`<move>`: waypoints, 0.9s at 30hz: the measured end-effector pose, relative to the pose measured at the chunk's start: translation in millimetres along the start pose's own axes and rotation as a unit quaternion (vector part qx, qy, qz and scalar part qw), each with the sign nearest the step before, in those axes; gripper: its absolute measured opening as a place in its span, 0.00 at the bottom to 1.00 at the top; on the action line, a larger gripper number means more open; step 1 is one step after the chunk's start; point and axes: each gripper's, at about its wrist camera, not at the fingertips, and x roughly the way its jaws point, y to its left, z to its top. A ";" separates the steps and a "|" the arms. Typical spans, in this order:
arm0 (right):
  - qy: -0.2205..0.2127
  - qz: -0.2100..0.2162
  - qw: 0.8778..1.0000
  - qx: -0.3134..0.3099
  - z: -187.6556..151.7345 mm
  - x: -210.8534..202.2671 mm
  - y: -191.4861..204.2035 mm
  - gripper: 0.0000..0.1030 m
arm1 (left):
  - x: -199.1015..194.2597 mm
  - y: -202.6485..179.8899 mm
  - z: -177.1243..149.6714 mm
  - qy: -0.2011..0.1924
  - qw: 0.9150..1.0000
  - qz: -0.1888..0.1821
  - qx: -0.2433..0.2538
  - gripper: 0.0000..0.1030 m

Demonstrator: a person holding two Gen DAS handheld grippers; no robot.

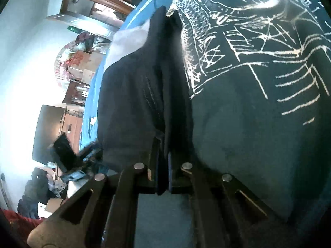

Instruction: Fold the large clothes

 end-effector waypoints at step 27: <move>-0.030 0.017 0.999 -0.019 -17.3 -3.2 -8.9 0.04 | 5.5 -0.1 36.3 -0.011 0.998 0.027 0.061 0.68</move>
